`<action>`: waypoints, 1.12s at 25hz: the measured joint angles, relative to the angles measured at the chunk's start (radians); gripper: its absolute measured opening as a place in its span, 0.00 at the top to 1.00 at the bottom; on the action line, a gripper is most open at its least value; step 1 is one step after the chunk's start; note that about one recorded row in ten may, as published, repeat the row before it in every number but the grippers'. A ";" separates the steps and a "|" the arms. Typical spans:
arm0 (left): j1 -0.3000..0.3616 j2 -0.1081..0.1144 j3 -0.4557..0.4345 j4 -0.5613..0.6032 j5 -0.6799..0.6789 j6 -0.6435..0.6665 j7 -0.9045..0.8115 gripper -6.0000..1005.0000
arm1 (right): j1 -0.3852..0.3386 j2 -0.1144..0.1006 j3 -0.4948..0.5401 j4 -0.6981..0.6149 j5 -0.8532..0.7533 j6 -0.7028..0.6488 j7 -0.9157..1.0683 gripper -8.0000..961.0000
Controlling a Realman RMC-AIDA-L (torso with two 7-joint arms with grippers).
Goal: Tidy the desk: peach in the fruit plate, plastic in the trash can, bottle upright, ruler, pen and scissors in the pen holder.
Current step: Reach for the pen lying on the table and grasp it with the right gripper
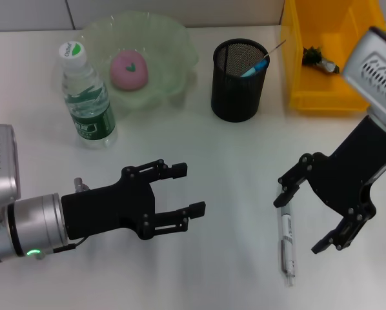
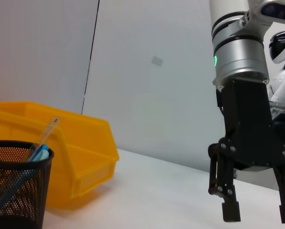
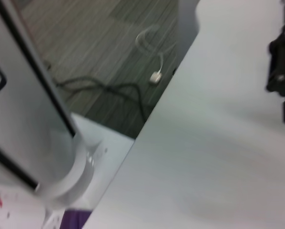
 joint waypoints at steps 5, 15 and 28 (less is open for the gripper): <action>-0.008 -0.001 0.009 0.003 0.000 0.005 -0.044 0.22 | 0.002 0.014 -0.045 -0.052 -0.029 -0.024 -0.031 0.16; -0.004 -0.001 0.027 -0.001 0.010 0.048 -0.062 0.22 | 0.013 0.022 -0.105 -0.085 -0.064 -0.075 -0.072 0.16; 0.001 0.000 0.027 -0.002 0.021 0.043 -0.077 0.22 | 0.029 0.027 -0.202 -0.122 -0.115 -0.073 -0.143 0.16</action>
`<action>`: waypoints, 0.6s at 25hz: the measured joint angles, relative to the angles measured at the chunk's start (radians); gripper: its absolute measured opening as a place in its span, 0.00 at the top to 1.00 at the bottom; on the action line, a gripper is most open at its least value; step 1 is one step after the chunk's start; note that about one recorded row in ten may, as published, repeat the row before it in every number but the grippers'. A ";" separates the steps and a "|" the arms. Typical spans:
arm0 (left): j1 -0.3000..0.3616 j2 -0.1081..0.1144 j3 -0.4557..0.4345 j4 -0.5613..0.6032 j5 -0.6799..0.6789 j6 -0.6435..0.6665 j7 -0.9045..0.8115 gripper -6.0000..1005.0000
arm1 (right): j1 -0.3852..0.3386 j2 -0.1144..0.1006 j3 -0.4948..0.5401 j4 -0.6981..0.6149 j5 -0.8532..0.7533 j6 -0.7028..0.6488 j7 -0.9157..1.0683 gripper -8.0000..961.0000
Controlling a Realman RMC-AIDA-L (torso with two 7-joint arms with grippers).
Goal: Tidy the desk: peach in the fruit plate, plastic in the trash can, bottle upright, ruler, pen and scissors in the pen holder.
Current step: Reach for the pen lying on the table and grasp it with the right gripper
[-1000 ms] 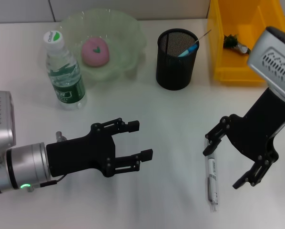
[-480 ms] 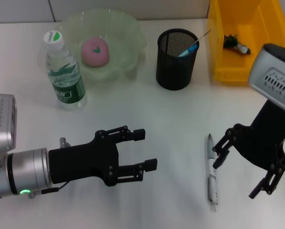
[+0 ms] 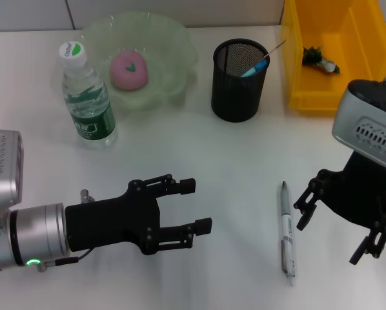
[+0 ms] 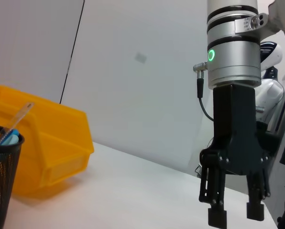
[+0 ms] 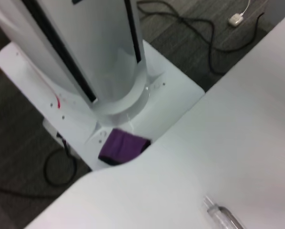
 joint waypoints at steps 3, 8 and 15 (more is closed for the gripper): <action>0.000 0.001 -0.003 0.000 0.000 0.000 -0.016 0.22 | 0.004 0.001 -0.008 0.000 -0.007 0.013 -0.022 0.16; 0.001 0.001 -0.008 0.000 0.000 0.002 -0.024 0.22 | 0.010 0.002 -0.035 -0.007 -0.010 0.050 -0.068 0.16; 0.002 0.001 -0.010 0.000 0.000 0.002 -0.024 0.22 | 0.022 0.005 -0.094 -0.013 -0.011 0.092 -0.100 0.16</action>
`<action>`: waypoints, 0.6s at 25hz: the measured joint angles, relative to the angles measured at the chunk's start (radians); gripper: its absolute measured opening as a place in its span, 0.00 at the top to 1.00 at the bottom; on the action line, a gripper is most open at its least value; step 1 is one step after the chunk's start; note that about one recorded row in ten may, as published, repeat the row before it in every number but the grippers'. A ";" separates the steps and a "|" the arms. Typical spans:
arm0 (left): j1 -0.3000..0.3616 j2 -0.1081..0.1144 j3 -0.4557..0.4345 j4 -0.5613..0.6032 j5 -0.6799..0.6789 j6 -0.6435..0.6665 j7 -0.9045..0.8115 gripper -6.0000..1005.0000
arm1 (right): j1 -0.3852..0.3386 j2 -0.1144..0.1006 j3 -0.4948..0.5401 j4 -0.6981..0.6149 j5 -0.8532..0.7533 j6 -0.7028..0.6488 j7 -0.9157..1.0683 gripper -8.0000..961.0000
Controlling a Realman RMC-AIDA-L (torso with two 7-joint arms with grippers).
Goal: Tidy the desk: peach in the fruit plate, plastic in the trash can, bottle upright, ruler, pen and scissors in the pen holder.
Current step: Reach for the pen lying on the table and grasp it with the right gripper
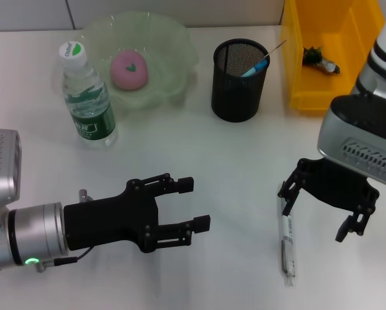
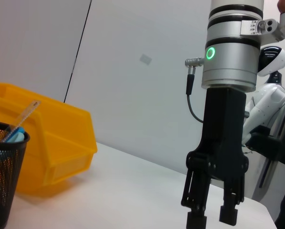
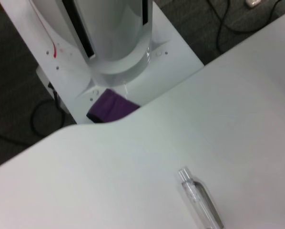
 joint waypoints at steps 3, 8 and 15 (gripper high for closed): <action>0.000 0.000 0.001 0.000 0.000 -0.001 0.000 0.22 | 0.001 0.001 -0.027 0.000 -0.001 0.017 -0.005 0.16; -0.002 0.000 0.001 0.000 -0.001 -0.003 -0.001 0.22 | -0.001 0.004 -0.072 -0.014 -0.008 0.051 -0.007 0.16; -0.002 0.003 0.005 0.002 0.000 -0.003 -0.001 0.22 | -0.007 0.005 -0.111 -0.024 -0.011 0.091 -0.013 0.16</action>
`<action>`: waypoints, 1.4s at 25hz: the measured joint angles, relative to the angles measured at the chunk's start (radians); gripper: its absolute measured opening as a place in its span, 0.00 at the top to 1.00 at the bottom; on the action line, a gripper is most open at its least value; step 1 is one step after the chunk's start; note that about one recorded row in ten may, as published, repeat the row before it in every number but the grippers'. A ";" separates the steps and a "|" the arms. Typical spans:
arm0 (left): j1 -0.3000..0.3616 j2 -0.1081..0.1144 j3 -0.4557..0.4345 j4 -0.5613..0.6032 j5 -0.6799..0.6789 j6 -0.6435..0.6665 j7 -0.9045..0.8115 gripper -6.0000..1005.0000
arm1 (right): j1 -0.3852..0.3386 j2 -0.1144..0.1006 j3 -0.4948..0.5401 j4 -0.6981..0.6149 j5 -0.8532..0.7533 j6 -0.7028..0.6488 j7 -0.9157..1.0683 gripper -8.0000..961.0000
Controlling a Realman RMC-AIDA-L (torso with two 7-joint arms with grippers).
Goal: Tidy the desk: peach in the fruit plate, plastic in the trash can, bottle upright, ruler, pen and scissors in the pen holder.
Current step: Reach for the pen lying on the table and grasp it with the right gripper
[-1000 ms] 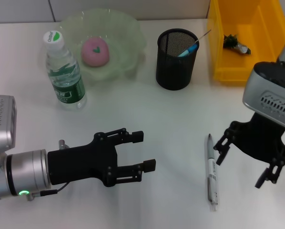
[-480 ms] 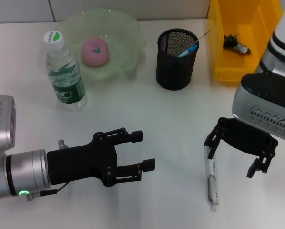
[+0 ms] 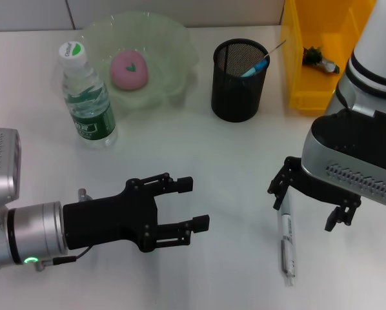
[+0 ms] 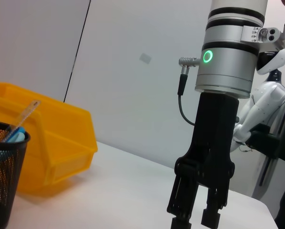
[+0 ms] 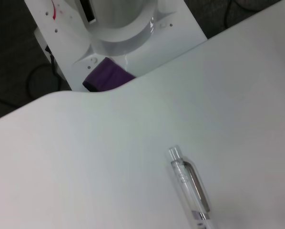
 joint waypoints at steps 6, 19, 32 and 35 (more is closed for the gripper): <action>0.000 0.001 -0.003 0.005 0.000 -0.001 0.000 0.22 | -0.002 0.000 -0.006 0.000 0.000 0.005 -0.013 0.16; 0.001 0.002 0.000 0.005 0.000 -0.001 0.001 0.22 | -0.011 0.001 -0.032 0.006 0.000 0.031 -0.026 0.16; 0.002 0.002 -0.001 0.003 0.000 0.000 0.001 0.22 | -0.014 0.002 -0.053 0.013 0.007 0.039 -0.026 0.16; 0.002 0.002 -0.002 0.001 0.000 0.000 0.001 0.22 | -0.016 0.002 -0.063 0.014 0.005 0.063 -0.026 0.16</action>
